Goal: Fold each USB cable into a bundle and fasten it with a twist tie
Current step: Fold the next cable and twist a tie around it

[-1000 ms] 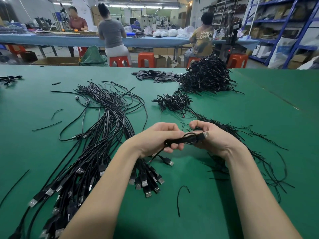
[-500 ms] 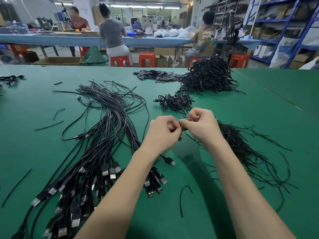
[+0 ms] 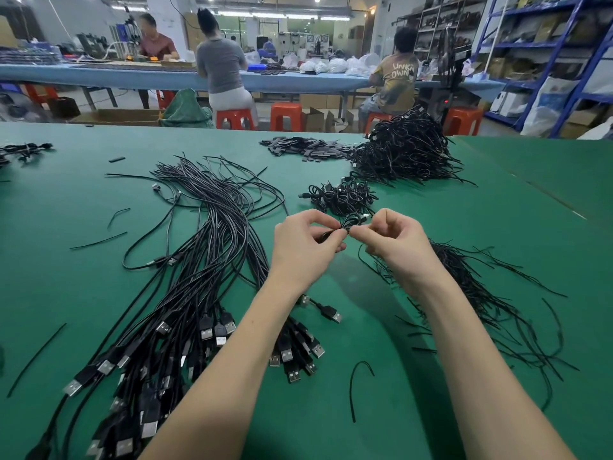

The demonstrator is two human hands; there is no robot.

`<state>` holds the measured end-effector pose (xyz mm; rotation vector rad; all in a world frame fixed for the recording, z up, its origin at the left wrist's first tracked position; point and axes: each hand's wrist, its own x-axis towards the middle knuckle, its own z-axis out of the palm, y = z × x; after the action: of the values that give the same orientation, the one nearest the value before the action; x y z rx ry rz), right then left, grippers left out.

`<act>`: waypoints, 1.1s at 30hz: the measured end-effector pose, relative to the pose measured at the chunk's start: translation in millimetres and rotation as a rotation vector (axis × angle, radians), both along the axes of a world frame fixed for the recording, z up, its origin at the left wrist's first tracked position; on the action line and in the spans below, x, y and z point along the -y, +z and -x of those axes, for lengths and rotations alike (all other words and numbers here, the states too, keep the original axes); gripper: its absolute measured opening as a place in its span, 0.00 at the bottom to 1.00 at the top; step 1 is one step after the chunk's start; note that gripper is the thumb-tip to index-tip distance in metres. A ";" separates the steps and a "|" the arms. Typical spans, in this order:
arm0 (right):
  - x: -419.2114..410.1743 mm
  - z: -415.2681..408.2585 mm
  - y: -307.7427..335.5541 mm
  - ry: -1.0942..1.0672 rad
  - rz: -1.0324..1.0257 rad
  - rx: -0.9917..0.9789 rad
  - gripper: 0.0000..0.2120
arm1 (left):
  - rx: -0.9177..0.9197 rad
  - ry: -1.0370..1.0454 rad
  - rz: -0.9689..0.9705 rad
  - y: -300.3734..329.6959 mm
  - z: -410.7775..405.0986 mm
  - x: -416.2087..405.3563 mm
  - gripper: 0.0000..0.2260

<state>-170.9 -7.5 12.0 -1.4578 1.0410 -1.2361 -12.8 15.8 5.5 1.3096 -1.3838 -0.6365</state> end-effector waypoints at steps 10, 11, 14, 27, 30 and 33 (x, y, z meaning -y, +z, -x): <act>-5.2 2.1 18.1 -0.105 0.120 -0.450 0.02 | 0.384 0.050 0.283 -4.6 -0.7 -1.1 0.04; -5.4 1.8 17.9 -0.083 0.107 -0.403 0.02 | 0.409 0.052 0.296 -4.2 -1.2 -1.5 0.05; -4.6 3.3 18.3 -0.071 0.103 -0.352 0.04 | 0.477 0.028 0.286 -3.8 -1.1 -2.1 0.06; -7.1 -3.8 12.1 -0.090 0.357 -0.324 0.04 | -0.872 -0.355 -0.483 21.9 -15.0 -0.1 0.09; -7.5 -4.6 12.6 -0.064 0.344 -0.252 0.03 | -1.014 -0.403 -0.585 23.1 -17.0 -3.7 0.13; -7.8 -1.2 13.6 -0.062 0.343 -0.208 0.02 | -1.174 -0.429 -0.636 22.8 -16.7 -3.5 0.12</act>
<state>-169.8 0.3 25.7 -1.8611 1.0531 -1.3791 3.8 19.3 28.2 0.7667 -0.4448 -1.8718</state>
